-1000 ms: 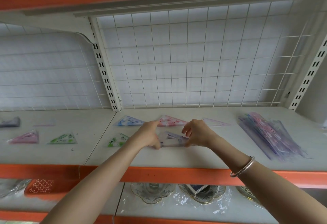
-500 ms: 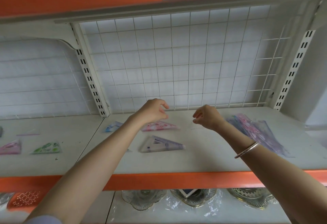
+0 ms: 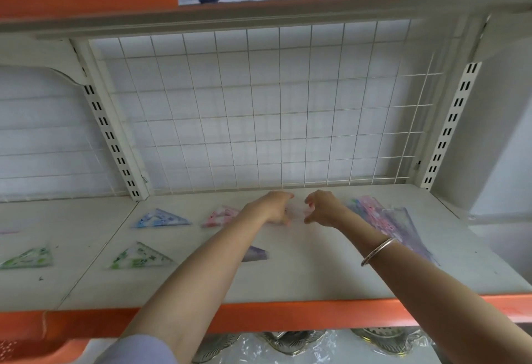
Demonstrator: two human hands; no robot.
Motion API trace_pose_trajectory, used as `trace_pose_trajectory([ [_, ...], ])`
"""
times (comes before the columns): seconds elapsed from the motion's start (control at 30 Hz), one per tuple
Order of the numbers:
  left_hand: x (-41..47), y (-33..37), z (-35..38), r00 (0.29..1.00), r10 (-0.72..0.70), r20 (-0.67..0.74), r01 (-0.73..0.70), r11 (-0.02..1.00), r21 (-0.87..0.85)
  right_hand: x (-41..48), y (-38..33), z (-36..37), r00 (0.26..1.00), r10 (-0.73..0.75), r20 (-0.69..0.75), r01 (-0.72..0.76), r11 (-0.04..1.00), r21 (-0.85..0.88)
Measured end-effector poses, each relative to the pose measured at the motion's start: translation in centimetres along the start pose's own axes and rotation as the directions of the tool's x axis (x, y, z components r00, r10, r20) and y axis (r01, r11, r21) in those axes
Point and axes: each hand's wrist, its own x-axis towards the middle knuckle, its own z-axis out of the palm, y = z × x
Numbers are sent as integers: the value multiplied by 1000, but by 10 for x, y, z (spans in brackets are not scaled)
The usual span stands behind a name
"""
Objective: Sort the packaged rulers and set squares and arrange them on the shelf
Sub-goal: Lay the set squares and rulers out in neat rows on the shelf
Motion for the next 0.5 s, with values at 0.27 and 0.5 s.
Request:
trace_pose_trajectory([
  [0.27, 21, -2, -8, 996, -75, 50, 66, 983, 174, 16, -5, 2, 999, 24, 33, -23, 999, -35],
  [0.5, 16, -15, -2, 997, -21, -73, 19, 1000, -25, 14, 3, 1, 997, -69, 20, 70, 996, -53],
])
